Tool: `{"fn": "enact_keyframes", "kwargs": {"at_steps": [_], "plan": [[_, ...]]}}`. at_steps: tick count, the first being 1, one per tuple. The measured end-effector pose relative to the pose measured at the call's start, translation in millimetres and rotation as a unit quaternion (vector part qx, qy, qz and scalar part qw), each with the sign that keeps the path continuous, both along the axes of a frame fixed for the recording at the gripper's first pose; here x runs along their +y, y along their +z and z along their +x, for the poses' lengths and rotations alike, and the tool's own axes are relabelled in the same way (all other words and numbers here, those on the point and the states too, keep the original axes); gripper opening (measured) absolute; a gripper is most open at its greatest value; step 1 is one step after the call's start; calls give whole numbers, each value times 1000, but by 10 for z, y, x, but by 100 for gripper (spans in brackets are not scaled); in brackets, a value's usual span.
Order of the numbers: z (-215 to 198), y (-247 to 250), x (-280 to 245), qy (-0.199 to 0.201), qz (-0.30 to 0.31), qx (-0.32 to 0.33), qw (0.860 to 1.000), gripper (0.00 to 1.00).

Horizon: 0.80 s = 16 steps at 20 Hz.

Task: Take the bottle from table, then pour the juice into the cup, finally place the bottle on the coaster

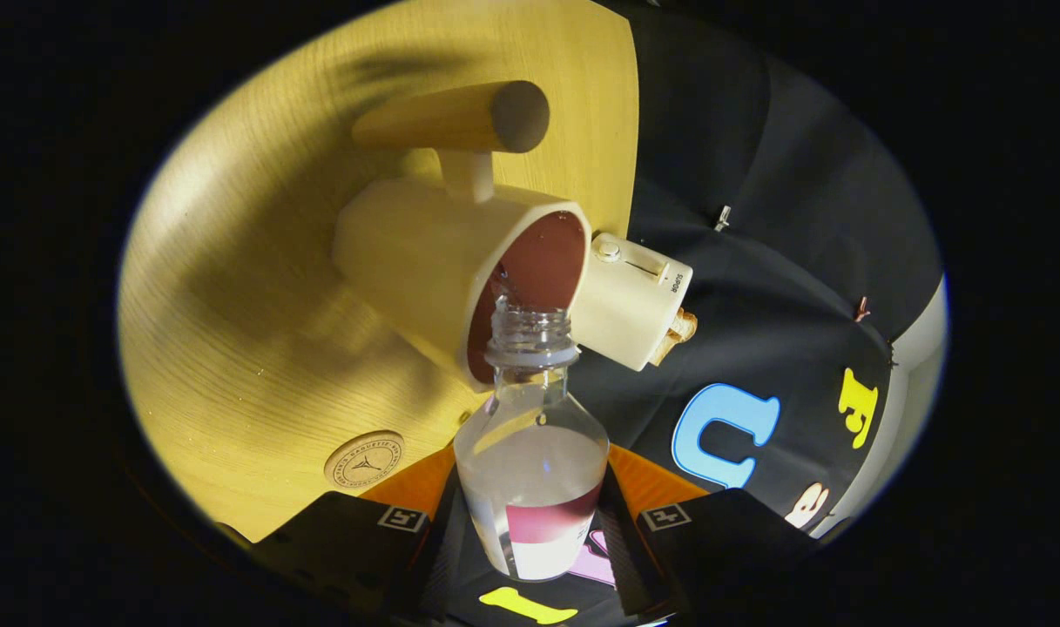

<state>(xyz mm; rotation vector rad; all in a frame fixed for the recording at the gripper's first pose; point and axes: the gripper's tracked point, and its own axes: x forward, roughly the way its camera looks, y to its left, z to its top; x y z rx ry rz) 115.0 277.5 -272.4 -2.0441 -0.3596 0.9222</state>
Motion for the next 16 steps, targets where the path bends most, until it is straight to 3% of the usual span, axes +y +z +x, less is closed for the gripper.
{"fn": "enact_keyframes", "kwargs": {"at_steps": [16], "plan": [[229,260,104,35,-45,-46,997,73]]}}
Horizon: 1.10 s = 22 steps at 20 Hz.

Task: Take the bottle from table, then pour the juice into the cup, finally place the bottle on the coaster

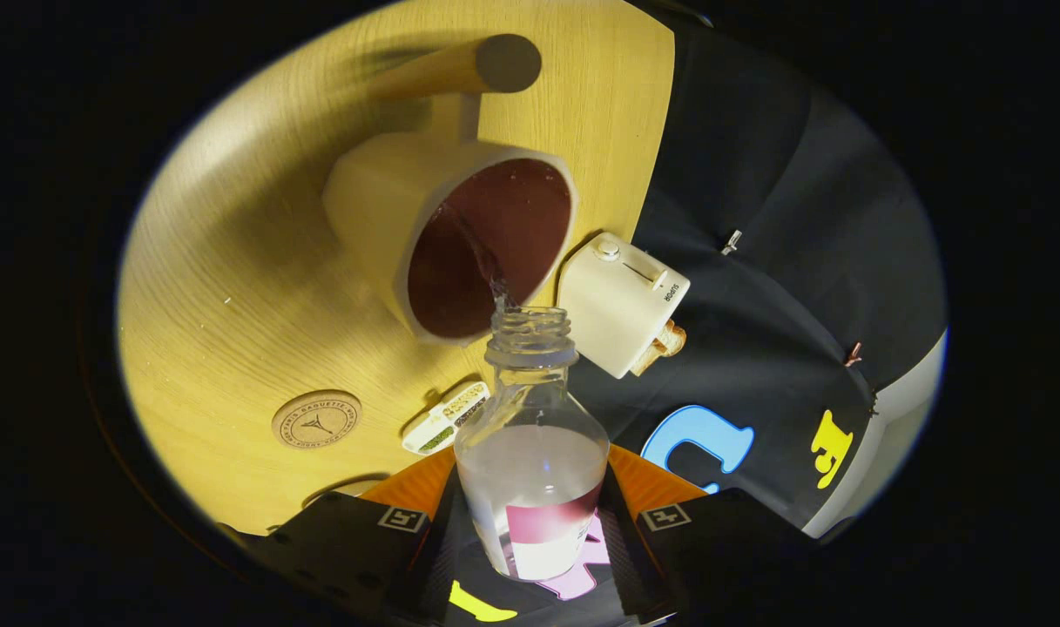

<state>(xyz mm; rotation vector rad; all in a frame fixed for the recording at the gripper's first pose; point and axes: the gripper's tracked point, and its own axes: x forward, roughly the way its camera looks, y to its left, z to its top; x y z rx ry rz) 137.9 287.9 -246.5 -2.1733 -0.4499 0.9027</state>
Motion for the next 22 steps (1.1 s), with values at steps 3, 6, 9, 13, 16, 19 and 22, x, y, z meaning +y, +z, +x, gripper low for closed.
{"fn": "enact_keyframes", "kwargs": {"at_steps": [3,6,9,13,16,19,22], "plan": [[-6,32,13,9,-9,-7,1000,74],[4,54,35,16,-18,-14,1000,73],[7,78,53,21,-26,-21,999,74],[-8,115,135,40,-39,-30,998,74],[-31,125,181,54,-48,-37,997,73],[-67,116,183,64,-59,-42,995,73],[-98,112,195,70,-67,-44,994,73]]}}
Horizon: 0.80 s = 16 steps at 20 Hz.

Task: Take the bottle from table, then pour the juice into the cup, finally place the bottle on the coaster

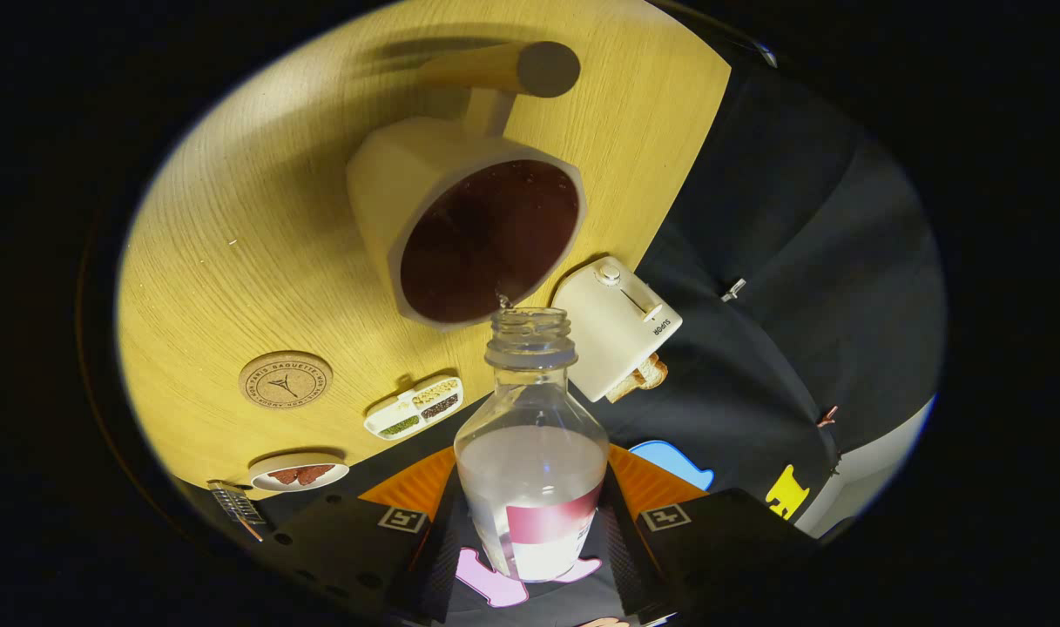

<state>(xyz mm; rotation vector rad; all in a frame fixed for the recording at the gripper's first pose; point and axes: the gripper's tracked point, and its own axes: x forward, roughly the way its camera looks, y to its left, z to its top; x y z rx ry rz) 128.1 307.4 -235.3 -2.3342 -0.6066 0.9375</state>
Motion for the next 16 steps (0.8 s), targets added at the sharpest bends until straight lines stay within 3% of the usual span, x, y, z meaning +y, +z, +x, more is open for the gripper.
{"fn": "enact_keyframes", "kwargs": {"at_steps": [16], "plan": [[-70,-15,-63,-42,-8,4,999,73]]}}
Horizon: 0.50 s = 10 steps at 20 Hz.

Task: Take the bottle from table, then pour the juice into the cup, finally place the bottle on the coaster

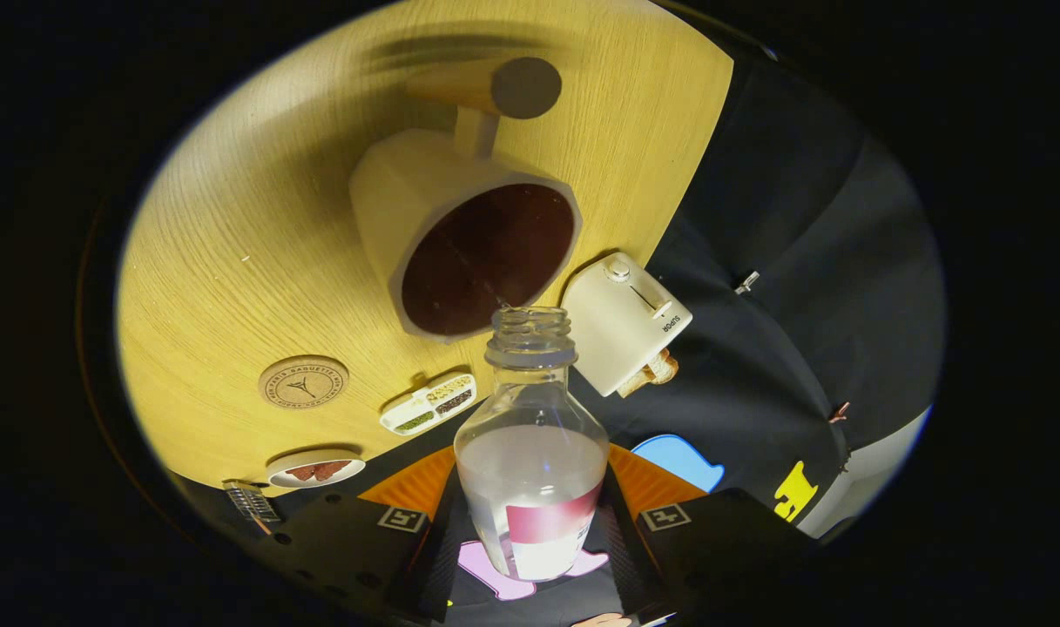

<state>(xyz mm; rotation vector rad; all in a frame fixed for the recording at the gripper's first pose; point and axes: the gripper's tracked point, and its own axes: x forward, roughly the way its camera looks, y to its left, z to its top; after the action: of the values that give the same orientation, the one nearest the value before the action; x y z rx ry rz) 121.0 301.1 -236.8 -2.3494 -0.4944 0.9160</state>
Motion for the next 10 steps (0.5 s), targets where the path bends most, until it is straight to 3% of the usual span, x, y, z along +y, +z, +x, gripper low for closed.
{"fn": "enact_keyframes", "kwargs": {"at_steps": [5,10], "plan": [[-22,-48,-104,-35,13,9,999,74],[-36,-117,-244,-92,57,58,992,74]]}}
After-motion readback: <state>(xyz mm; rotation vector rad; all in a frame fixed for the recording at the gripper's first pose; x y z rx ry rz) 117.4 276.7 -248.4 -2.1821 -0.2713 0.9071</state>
